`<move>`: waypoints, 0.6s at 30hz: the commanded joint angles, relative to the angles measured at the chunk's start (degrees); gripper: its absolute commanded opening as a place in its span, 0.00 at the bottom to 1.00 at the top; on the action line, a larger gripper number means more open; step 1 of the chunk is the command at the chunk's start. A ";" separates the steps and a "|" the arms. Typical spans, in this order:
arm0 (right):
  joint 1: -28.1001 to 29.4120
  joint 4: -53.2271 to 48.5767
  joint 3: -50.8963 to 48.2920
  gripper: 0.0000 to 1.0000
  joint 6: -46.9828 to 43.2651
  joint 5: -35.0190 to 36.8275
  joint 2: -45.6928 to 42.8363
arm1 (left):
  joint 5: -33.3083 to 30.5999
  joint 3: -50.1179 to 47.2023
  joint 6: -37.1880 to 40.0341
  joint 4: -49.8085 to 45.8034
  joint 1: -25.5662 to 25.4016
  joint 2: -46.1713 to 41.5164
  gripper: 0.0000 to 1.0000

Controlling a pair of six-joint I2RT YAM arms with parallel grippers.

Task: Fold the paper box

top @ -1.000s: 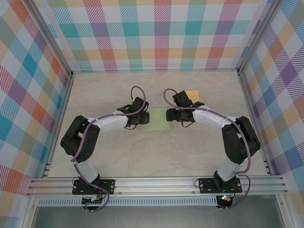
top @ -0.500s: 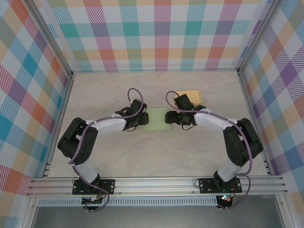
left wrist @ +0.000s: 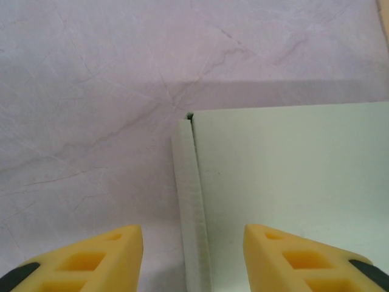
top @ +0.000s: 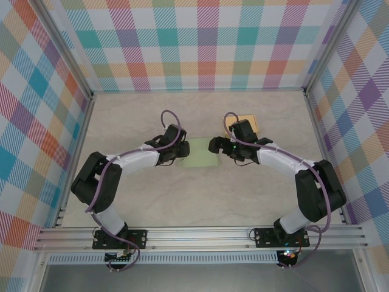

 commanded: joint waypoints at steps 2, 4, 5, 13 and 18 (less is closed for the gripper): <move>-1.11 7.09 -1.80 1.00 3.93 -6.82 3.16 | 1.78 1.37 -0.38 -0.45 0.75 1.64 0.43; -1.21 8.14 -1.99 1.00 4.48 -7.46 4.19 | 1.95 1.06 -0.72 -0.49 1.31 1.93 0.38; -1.28 8.63 -2.13 1.00 4.61 -7.76 4.64 | 2.28 0.63 -1.09 -0.32 1.66 1.81 0.37; -2.03 16.78 -4.01 1.00 7.05 -12.43 8.65 | 5.58 -1.65 -3.59 1.11 4.37 2.39 0.19; -2.17 22.71 -4.53 0.99 8.11 -16.27 11.30 | 8.51 -3.22 -5.32 2.75 6.22 2.70 0.13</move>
